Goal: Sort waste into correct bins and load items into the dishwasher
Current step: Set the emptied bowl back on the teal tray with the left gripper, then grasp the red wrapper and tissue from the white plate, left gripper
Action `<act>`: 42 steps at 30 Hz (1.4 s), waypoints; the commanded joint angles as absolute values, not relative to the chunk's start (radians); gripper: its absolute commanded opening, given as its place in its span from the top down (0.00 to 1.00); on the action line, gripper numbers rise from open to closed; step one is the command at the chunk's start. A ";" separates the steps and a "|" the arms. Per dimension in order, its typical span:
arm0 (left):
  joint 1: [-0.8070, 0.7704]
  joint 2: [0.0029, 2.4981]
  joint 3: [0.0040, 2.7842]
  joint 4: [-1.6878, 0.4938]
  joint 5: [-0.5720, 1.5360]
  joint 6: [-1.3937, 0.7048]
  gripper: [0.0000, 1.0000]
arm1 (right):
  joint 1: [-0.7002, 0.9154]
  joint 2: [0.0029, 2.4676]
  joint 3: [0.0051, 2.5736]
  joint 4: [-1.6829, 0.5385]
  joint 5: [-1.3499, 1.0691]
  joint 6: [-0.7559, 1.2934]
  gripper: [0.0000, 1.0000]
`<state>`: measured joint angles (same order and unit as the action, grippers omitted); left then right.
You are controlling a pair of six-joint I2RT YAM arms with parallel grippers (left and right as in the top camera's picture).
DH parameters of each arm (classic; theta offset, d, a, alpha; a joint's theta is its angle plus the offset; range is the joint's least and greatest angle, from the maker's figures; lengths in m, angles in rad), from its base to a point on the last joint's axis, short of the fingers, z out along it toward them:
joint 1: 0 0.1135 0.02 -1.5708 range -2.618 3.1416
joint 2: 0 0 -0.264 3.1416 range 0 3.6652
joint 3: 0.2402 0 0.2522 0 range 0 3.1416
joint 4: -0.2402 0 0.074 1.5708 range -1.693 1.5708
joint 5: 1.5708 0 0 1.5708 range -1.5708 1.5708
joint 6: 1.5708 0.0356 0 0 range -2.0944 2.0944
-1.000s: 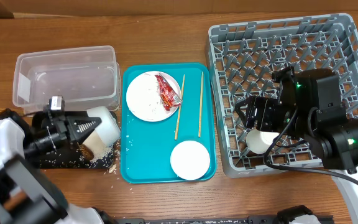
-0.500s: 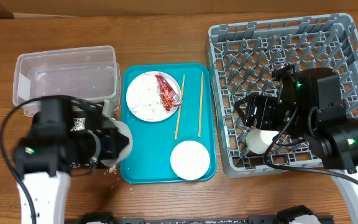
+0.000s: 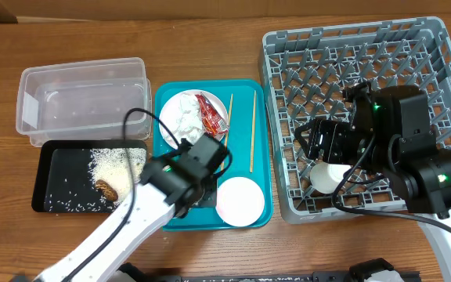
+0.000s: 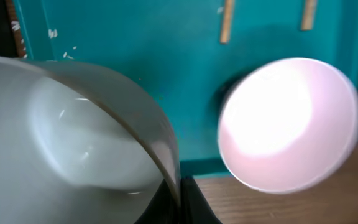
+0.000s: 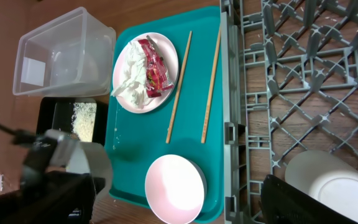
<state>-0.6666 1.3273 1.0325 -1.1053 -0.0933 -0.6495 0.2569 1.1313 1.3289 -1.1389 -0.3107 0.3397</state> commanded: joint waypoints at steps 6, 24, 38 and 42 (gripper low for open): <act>-0.671 1.507 1.031 -1.022 -0.123 -0.715 0.86 | 0.261 1.124 1.349 -1.134 -0.316 0.340 0.12; -0.459 1.550 1.271 -0.822 -0.216 -0.526 0.20 | 0.261 1.124 1.349 -1.133 -0.316 0.340 0.12; -0.332 1.911 1.271 -0.647 -0.061 -0.379 0.15 | 0.261 1.124 1.349 -1.142 -0.316 0.340 0.12; -0.329 1.943 1.271 -0.653 -0.051 -0.371 0.62 | 0.261 1.124 1.349 -1.145 -0.316 0.340 0.12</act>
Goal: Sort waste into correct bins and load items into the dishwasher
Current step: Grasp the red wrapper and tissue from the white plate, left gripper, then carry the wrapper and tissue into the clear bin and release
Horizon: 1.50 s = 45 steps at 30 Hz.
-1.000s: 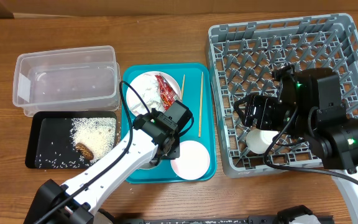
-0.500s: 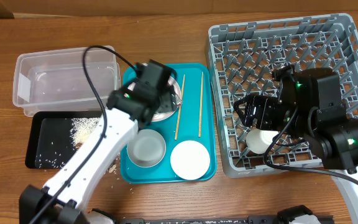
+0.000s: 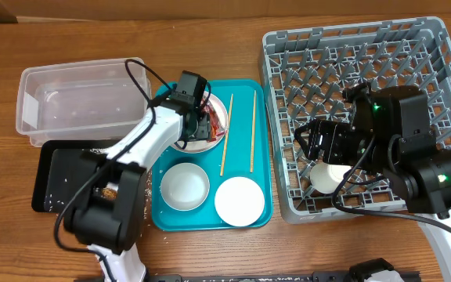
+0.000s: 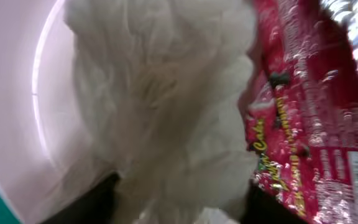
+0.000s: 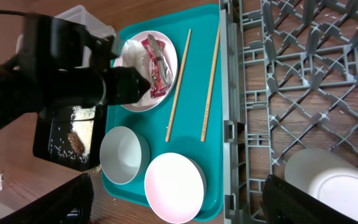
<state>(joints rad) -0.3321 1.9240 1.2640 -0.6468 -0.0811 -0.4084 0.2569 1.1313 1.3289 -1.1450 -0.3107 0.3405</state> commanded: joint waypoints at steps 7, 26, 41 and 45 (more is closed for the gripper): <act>-0.307 1.869 1.348 -0.778 -0.031 -0.434 0.96 | 0.261 1.124 1.349 -1.157 -0.316 0.340 0.12; -0.032 1.734 1.635 -1.031 -0.224 -0.434 0.71 | 0.261 1.124 1.349 -1.157 -0.316 0.340 0.11; -0.244 1.806 1.636 -1.005 0.030 -0.373 0.37 | 0.261 1.124 1.349 -1.161 -0.316 0.339 0.10; -0.374 1.919 1.636 -0.954 -0.089 -0.374 0.26 | 0.261 1.124 1.349 -1.165 -0.316 0.339 0.10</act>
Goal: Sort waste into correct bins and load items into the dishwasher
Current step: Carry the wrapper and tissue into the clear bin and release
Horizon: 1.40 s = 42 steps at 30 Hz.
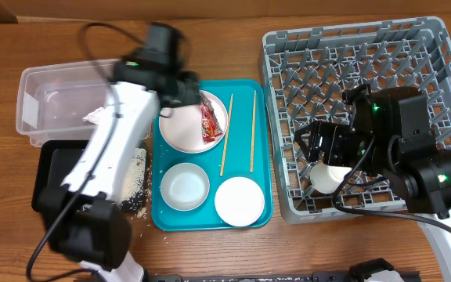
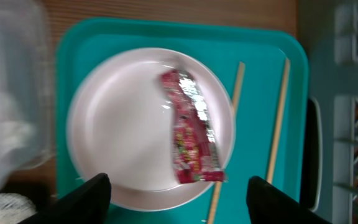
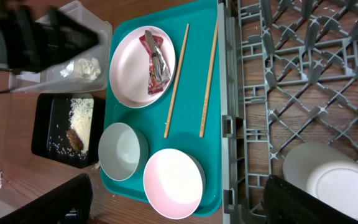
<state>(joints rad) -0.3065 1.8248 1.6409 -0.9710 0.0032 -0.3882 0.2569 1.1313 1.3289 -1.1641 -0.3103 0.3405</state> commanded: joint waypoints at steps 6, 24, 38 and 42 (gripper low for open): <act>-0.422 2.077 1.636 -0.880 -0.085 -0.434 0.35 | 0.261 1.124 1.348 -1.171 -0.316 0.340 0.10; -0.357 1.987 1.818 -1.128 -0.038 -0.456 0.96 | 0.261 1.124 1.348 -1.185 -0.315 0.340 0.10; 0.029 1.916 1.835 -1.165 -0.154 -0.490 0.64 | 0.261 1.124 1.348 -1.184 -0.316 0.340 0.10; 0.078 1.913 1.848 -1.171 0.038 -0.333 0.36 | 0.261 1.124 1.348 -1.188 -0.315 0.339 0.10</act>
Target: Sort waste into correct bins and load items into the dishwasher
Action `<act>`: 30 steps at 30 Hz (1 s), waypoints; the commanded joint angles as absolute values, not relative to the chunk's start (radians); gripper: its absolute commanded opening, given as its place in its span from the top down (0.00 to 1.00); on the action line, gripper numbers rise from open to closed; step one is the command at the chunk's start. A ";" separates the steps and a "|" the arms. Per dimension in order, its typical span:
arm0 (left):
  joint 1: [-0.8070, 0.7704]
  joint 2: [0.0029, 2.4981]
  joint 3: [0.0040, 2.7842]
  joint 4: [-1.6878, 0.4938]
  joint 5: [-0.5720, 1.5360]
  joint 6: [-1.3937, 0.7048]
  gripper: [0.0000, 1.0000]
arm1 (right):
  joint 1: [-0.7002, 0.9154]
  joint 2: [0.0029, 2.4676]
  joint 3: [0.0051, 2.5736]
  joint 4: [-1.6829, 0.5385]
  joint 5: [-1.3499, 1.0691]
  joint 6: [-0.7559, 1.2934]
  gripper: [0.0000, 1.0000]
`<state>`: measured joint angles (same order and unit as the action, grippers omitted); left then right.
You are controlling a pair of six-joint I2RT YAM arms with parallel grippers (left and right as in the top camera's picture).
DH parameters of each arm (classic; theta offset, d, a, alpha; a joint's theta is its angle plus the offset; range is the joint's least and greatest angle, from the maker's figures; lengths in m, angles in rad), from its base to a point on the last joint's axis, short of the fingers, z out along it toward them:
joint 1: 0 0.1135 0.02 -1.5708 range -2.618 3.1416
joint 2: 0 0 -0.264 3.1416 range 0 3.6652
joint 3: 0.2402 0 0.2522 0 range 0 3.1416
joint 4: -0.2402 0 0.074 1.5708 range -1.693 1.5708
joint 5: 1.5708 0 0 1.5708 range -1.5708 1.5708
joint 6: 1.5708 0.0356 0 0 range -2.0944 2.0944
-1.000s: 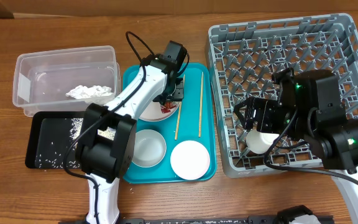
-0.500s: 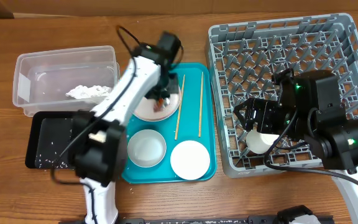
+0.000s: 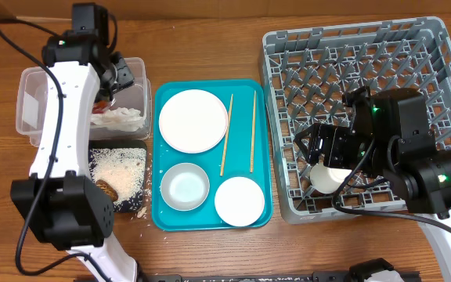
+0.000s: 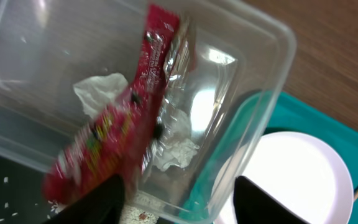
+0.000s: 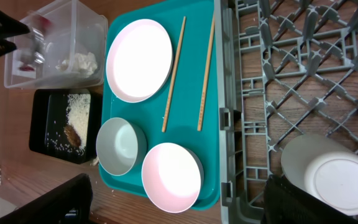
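Note:
My left gripper (image 4: 179, 202) is open over the clear plastic bin (image 3: 37, 94), at its right end. A red snack wrapper (image 4: 129, 124) is blurred inside the bin next to my left finger, above a crumpled white tissue (image 4: 98, 90). The white plate (image 3: 193, 120) lies bare on the teal tray (image 3: 210, 164) with two chopsticks (image 3: 225, 135), a grey-green bowl (image 3: 185, 186) and a pinkish-white bowl (image 3: 239, 201). My right gripper (image 5: 179, 205) is open above the grey dish rack (image 3: 351, 63), beside a white cup (image 3: 326, 178) standing in it.
A black tray (image 3: 120, 168) with rice and a brown food scrap sits in front of the clear bin, left of the teal tray. The rack fills the right side of the wooden table. A cable trails from the left arm.
The red wrapper lay on the plate under my left gripper; now it is in the clear bin, the plate is bare, and the left gripper is over the bin. The right arm stayed put.
First my left gripper held the grey-green bowl at the tray's front left. Then the bowl stood on the tray and the gripper was down on the tissue on the plate. Then the tissue lay in the clear bin. Now the wrapper is there too.

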<state>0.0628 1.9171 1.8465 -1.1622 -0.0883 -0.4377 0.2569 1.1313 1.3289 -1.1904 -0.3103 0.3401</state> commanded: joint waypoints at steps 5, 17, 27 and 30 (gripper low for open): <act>0.081 1.831 1.926 -1.283 0.056 -0.310 0.35 | 0.261 1.124 1.348 -1.187 -0.315 0.339 0.09; -0.080 1.558 1.940 -1.487 0.056 -0.310 0.32 | 0.261 1.124 1.348 -1.186 -0.316 0.340 0.09; -0.186 1.548 1.932 -1.650 0.053 -0.337 0.39 | 0.261 1.124 1.348 -1.193 -0.316 0.340 0.07; -0.206 1.542 1.932 -1.668 0.052 -0.348 0.42 | 0.261 1.124 1.348 -1.193 -0.316 0.340 0.00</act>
